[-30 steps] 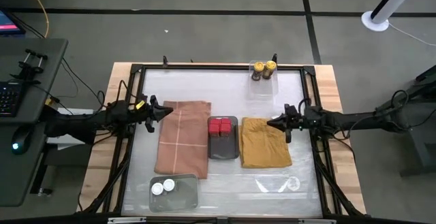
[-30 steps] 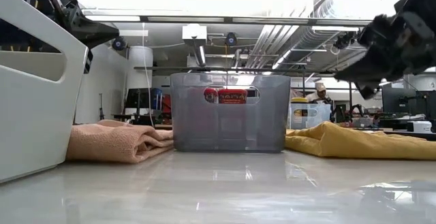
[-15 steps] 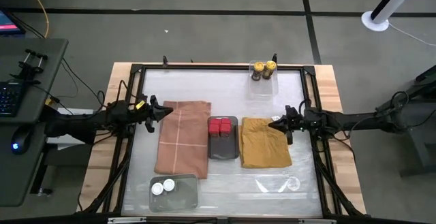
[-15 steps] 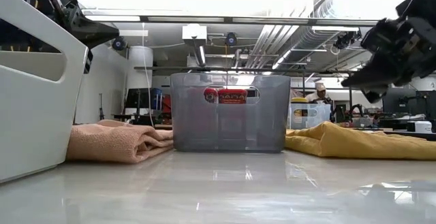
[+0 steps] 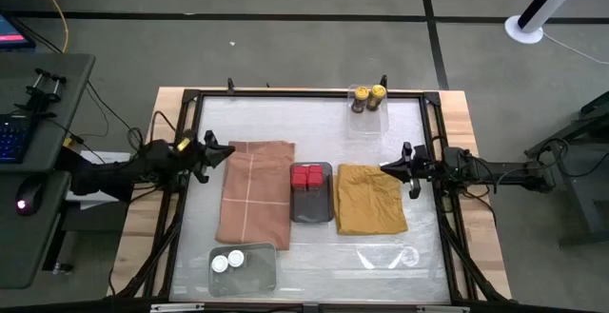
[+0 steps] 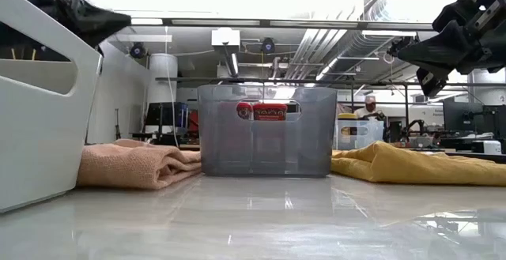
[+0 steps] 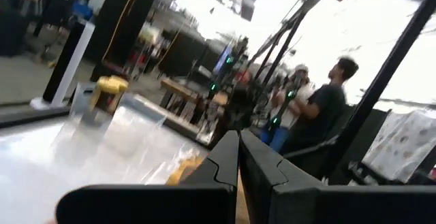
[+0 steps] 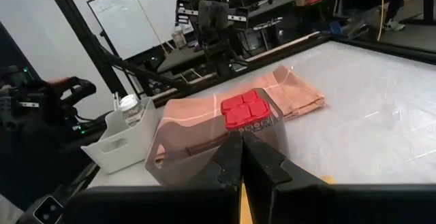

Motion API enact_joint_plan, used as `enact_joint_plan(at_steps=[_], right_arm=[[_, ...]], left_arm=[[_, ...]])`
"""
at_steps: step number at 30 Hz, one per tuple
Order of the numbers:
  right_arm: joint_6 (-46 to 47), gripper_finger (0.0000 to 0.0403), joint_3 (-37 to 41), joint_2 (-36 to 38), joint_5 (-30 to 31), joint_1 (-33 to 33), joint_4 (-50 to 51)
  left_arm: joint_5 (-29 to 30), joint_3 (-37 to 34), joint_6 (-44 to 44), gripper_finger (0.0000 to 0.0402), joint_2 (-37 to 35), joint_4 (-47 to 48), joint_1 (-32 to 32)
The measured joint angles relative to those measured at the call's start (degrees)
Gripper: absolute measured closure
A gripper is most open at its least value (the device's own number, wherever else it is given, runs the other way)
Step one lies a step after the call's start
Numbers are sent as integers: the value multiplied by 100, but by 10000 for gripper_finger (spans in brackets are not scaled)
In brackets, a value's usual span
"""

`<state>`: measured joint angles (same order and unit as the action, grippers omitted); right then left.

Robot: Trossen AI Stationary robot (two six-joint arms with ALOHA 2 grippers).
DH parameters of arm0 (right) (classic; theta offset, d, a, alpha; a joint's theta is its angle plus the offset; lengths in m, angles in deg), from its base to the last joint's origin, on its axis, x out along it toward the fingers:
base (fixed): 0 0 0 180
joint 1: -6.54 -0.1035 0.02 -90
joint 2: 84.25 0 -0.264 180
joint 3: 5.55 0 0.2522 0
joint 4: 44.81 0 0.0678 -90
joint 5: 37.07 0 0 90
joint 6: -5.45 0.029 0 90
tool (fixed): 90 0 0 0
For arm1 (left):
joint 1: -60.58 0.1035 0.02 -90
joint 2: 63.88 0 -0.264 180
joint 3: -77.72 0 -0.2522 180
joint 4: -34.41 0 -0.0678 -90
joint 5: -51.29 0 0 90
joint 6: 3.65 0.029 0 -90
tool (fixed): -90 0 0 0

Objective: Sort spices by type
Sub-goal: Return to Home Position

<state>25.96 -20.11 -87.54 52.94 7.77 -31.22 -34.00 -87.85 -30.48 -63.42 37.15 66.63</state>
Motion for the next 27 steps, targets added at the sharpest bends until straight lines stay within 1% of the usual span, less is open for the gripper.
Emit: enact_joint_plan(at_steps=[5, 9, 13, 16, 21, 23, 27], right_arm=[[0, 402, 0, -31, 1, 0, -2], [0, 402, 0, -74, 0, 0, -2], [0, 402, 0, -96, 0, 0, 0], [-2, 402, 0, -96, 0, 0, 0], [0, 402, 0, -96, 0, 0, 0], [0, 402, 0, -96, 0, 0, 1], [0, 402, 0, -98, 0, 0, 0]], left_arm=[[44, 11, 0, 401, -28, -292, -97], [42, 9, 0, 401, -28, -184, -261], [24, 9, 17, 402, -28, -143, -239], [12, 9, 755, 401, -26, 139, -141], [-46, 7, 2275, 401, 36, 1022, -129], [-110, 7, 2806, 401, 152, 1022, -129], [-125, 7, 3172, 401, 298, 1029, -131]])
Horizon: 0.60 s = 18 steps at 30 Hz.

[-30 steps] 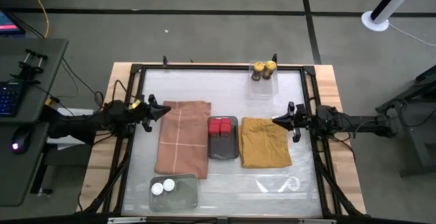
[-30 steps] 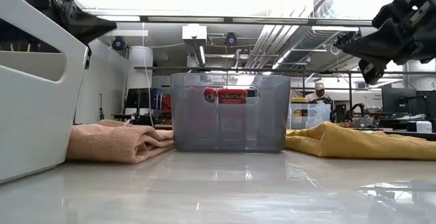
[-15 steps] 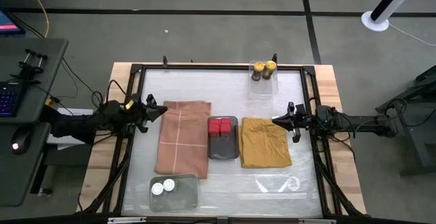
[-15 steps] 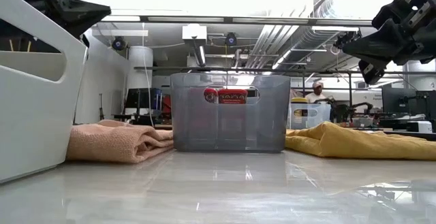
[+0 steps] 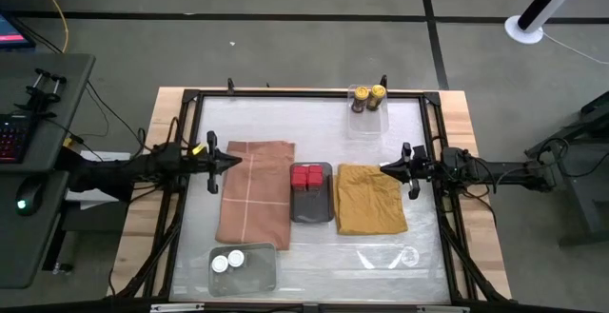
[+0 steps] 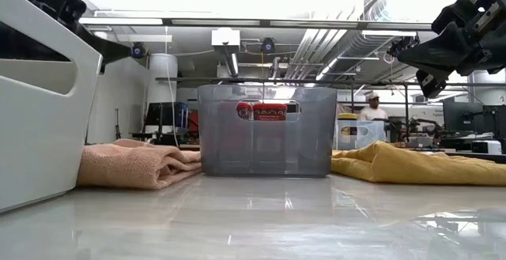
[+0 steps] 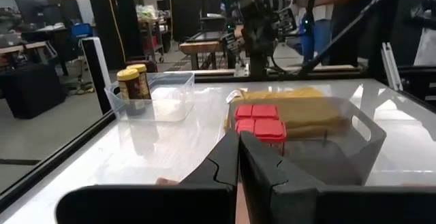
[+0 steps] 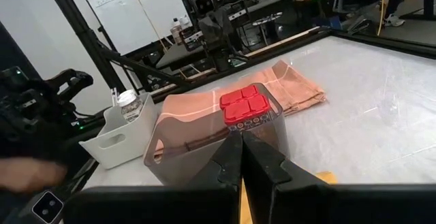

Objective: Sort spices by type
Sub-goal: Return to Home Position

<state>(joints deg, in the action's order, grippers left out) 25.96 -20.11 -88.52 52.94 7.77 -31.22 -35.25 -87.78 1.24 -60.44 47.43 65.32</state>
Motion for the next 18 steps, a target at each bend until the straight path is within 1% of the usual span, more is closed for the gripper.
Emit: enact_joint_plan(at_steps=[18], right_arm=[[0, 402, 0, 0, 0, 0, 0]], left_arm=[[11, 0, -14, 401, 57, -2, 0]])
